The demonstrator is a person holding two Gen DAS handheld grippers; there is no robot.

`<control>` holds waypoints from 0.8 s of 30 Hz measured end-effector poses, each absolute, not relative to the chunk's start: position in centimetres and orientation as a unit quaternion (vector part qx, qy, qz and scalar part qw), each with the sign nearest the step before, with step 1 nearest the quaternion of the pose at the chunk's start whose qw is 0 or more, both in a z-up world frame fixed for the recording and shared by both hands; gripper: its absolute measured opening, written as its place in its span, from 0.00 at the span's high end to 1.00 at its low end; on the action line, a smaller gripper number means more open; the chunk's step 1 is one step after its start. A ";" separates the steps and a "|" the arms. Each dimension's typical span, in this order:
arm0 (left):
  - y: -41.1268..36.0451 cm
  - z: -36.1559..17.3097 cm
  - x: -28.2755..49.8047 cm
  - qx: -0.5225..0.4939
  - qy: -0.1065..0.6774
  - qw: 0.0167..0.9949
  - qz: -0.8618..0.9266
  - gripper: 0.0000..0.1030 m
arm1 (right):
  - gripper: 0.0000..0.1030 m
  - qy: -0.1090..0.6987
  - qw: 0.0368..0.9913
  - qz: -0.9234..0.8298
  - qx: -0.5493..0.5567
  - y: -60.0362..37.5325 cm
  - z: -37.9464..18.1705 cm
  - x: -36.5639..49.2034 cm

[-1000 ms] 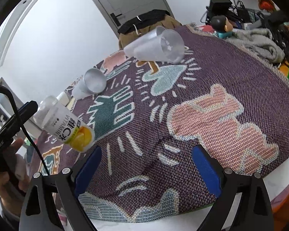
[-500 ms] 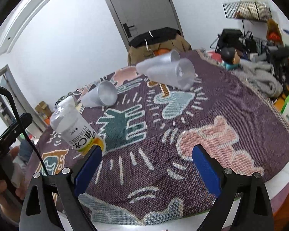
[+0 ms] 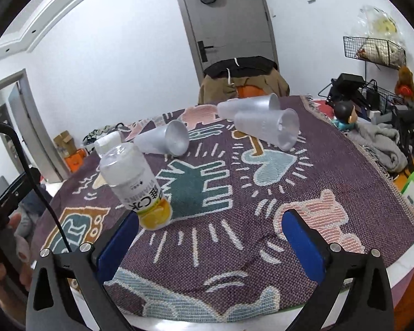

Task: Flip cup upside down

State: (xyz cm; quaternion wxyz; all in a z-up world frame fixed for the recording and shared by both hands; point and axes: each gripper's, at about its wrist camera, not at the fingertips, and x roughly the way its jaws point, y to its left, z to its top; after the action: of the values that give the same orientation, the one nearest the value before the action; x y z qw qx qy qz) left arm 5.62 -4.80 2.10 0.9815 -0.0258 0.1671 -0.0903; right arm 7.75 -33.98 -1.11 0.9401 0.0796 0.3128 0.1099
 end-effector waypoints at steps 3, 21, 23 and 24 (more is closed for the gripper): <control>-4.4 1.8 5.1 -0.028 0.162 0.983 -0.079 0.00 | 0.00 0.307 0.943 0.113 0.065 -33.5 -1.0 7.2; -3.5 -0.8 2.0 -0.015 0.140 0.989 -0.037 0.00 | 0.00 0.274 0.952 0.132 0.029 -33.7 -2.6 4.9; -3.6 -1.1 1.9 -0.015 0.141 0.989 -0.036 0.00 | 0.00 0.262 0.956 0.133 0.024 -33.7 -2.8 4.5; -3.6 -1.2 1.8 -0.015 0.141 0.989 -0.035 0.00 | 0.00 0.258 0.957 0.133 0.024 -33.8 -3.0 4.4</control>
State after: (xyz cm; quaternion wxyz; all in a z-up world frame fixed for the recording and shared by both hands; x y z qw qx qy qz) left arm 1.80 -3.63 -1.22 0.9893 -0.0147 0.1412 -0.0349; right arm 4.42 -33.77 -3.01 0.9566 0.0237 0.2581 0.1328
